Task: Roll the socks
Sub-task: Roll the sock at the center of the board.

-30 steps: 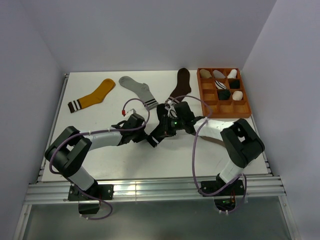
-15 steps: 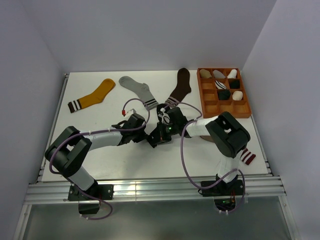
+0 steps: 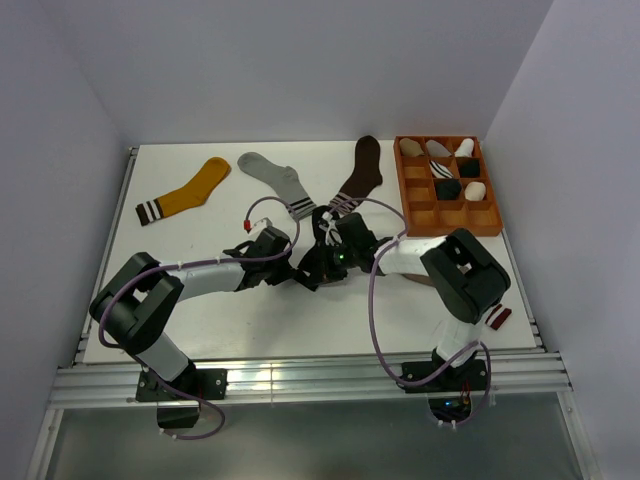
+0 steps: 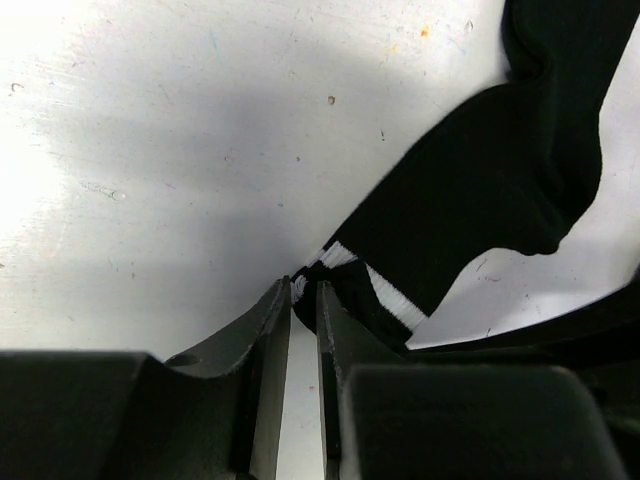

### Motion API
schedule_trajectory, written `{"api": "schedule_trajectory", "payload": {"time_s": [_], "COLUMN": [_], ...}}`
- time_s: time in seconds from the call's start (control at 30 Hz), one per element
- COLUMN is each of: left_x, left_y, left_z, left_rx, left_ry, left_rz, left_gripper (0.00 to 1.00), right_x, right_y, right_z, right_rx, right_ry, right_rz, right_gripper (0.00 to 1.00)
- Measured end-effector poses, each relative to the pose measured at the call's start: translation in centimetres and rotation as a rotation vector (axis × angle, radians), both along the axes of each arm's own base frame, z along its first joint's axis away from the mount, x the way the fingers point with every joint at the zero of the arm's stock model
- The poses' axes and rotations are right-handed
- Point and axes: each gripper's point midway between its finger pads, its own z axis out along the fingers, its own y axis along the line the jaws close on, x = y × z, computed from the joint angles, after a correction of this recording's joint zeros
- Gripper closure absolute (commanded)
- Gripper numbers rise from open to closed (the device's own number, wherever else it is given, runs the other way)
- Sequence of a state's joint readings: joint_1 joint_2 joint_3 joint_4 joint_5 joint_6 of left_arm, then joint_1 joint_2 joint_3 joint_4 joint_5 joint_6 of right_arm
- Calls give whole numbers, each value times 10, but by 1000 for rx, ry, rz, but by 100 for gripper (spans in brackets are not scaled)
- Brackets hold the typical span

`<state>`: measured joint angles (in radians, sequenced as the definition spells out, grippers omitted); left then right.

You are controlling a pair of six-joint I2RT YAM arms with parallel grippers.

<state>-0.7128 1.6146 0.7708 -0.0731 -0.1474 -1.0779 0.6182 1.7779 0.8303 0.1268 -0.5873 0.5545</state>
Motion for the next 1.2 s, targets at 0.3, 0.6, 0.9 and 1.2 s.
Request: {"api": "schedule_trajectory", "payload": {"time_s": [0.3, 0.6, 0.9, 1.2], "left_x": [0, 0, 0, -1], "left_y": [0, 0, 0, 1], "left_z": [0, 0, 0, 0], "left_rx": [1, 1, 3, 4], "left_ry": [1, 2, 3, 4], "left_rz": [0, 0, 0, 0], "left_gripper": [79, 80, 80, 80], "right_x": [-3, -5, 3, -5], "right_y": [1, 0, -7, -7], "right_z": [0, 6, 9, 23], "right_rx": [-142, -262, -308, -292], "right_ry": [-183, -355, -412, -445], "right_rz": [45, 80, 69, 74], "right_gripper": [78, 77, 77, 76]}}
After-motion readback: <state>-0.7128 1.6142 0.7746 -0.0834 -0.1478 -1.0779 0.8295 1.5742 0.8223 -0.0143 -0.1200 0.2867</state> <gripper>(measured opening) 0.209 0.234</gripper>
